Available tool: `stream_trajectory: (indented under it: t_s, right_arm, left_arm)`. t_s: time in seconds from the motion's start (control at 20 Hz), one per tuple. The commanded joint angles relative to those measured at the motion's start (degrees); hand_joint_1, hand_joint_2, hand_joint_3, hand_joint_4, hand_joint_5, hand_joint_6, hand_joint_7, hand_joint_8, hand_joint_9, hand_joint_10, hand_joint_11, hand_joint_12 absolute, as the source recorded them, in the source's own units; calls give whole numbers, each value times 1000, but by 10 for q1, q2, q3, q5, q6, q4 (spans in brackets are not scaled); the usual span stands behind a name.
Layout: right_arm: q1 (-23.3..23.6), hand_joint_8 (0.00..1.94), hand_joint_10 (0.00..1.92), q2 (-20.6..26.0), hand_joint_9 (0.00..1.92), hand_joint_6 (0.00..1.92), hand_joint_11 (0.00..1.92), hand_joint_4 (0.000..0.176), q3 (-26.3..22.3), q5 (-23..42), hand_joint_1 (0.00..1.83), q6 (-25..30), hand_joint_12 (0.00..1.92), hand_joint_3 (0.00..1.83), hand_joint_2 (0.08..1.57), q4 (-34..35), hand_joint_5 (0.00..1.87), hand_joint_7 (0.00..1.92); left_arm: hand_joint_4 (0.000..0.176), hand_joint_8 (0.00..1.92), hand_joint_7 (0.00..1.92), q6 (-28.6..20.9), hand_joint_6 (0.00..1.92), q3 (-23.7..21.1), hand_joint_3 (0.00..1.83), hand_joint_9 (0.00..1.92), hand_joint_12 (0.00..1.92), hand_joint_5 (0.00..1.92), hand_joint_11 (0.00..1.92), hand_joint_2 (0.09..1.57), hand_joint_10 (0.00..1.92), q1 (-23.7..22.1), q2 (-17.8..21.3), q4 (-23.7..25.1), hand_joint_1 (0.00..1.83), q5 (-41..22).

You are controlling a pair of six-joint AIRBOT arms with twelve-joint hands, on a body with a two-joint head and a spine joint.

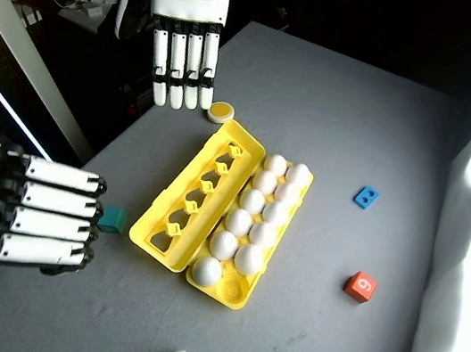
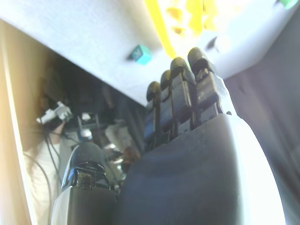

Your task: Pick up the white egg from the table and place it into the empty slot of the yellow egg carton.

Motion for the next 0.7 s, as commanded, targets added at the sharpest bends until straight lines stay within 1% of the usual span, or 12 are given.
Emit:
stream_trajectory:
  t_s: [0.0, 0.05, 0.1, 0.15, 0.2, 0.25, 0.35, 0.4, 0.55, 0.65]
  right_arm:
    - [9, 43, 52, 0, 9, 50, 0, 0, -1, 72, 14, 1, 9, 165, 1106, 0, 80, 68]
    - [10, 43, 52, -2, 9, 50, 0, 0, -1, 72, 14, 1, 9, 165, 1106, 0, 80, 68]
    - [10, 7, 13, -3, 18, 13, 0, 0, -1, 72, 0, 1, 0, 40, 1167, 0, 99, 85]
    - [10, 6, 11, -5, 20, 11, 0, 0, -1, 72, 0, 1, 0, 32, 1171, 0, 102, 88]
    - [10, 0, 1, -6, 11, 0, 0, 0, -1, 72, 0, 1, 0, 11, 1199, 0, 106, 76]
    - [10, 0, 1, -7, 11, 0, 0, 0, -1, 72, 0, 1, 0, 10, 1200, 0, 101, 72]
    - [10, 6, 9, -8, 36, 3, 10, 0, -1, 72, 15, 1, 5, 5, 1197, 1, 110, 91]
    - [10, 4, 7, -8, 33, 0, 1, 0, -1, 72, 19, 1, 0, 5, 1199, 2, 101, 88]
    - [13, 5, 9, -9, 40, 6, 0, 0, 6, 66, 37, 1, 0, 2, 1195, 15, 115, 95]
    - [20, 0, 6, -18, 39, 0, 0, 0, 23, 55, 16, 1, 0, 2, 1196, 20, 95, 81]
  left_arm:
    - [0, 29, 72, -2, 31, 1, 244, 28, 55, 106, 4, 1066, 36, -11, -1, -23, 0, 33]
    - [0, 29, 72, -2, 31, 1, 244, 28, 55, 106, 4, 1066, 36, -13, -1, -23, 0, 33]
    - [0, 1, 83, -2, 1, 0, 39, 40, 61, 119, 0, 1170, 3, -13, -1, -23, 0, 33]
    - [0, 0, 84, -2, 0, 0, 22, 40, 61, 119, 0, 1179, 1, -13, -1, -23, 0, 33]
    - [0, 3, 114, -2, 1, 1, 1, 71, 135, 137, 0, 1193, 1, -12, -1, -23, 0, 33]
    - [0, 1, 104, -2, 1, 1, 1, 60, 107, 139, 0, 1194, 1, -12, -1, -23, 0, 33]
    - [0, 1, 134, -2, 1, 1, 0, 93, 227, 171, 0, 1176, 1, -11, -1, -22, 0, 33]
    - [0, 4, 104, -2, 0, 1, 1, 73, 176, 133, 0, 1180, 0, -11, -1, -22, 0, 33]
    - [0, 5, 100, -2, 0, 2, 2, 71, 161, 123, 0, 1183, 2, -11, -1, -21, 0, 36]
    - [0, 0, 76, -2, 0, 3, 1, 51, 142, 94, 0, 1181, 0, -11, -1, -20, 0, 36]
